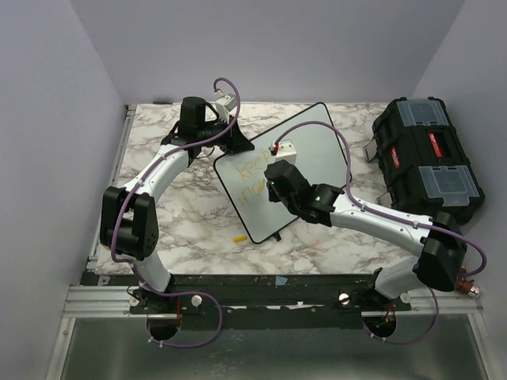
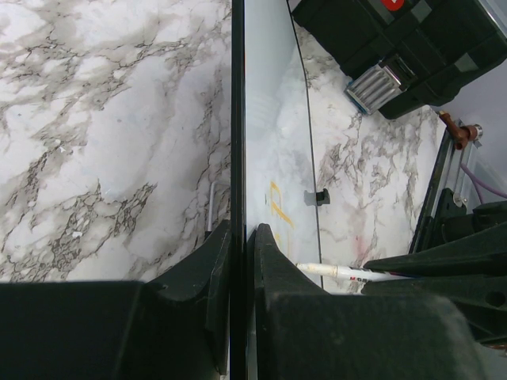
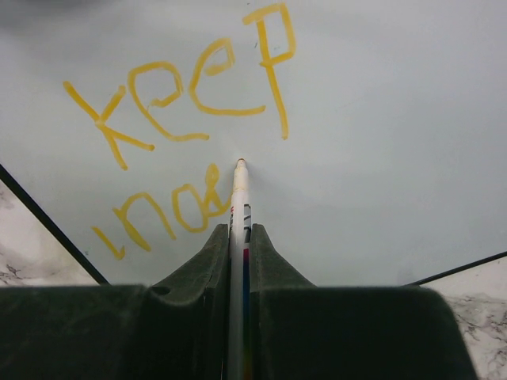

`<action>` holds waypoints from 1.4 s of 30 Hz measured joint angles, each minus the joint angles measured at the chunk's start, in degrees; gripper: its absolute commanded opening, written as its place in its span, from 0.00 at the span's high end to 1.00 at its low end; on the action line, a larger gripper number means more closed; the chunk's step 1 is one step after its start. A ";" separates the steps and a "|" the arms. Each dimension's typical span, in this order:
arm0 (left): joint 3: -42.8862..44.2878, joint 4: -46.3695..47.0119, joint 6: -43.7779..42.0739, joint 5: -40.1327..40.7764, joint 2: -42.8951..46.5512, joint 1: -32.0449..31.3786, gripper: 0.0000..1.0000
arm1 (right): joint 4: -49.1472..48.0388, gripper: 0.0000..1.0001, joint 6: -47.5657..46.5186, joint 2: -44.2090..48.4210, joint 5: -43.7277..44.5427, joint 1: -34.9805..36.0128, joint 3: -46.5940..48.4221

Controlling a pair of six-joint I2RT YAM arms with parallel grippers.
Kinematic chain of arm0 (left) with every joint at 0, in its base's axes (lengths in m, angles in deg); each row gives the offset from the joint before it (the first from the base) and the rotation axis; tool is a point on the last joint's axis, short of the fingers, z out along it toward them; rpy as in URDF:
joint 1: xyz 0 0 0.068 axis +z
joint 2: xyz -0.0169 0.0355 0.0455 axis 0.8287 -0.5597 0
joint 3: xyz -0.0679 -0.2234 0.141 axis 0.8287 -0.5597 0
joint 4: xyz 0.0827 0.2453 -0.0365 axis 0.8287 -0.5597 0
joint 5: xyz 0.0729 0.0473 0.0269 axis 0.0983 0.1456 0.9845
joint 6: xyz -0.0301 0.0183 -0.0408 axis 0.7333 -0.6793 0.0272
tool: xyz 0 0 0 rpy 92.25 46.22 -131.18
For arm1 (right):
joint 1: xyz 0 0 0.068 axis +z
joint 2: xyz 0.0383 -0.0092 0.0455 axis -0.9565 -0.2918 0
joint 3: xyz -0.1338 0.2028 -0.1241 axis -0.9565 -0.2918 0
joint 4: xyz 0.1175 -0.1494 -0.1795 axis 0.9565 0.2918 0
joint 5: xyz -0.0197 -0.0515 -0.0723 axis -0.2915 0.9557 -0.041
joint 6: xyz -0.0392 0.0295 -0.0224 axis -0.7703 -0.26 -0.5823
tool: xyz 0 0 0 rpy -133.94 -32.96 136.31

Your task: Write a sentence on the whiteboard

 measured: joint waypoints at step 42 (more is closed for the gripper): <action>-0.02 0.07 0.02 -0.42 0.02 0.00 1.00 | -0.57 0.99 -0.92 1.16 1.01 -0.66 -0.28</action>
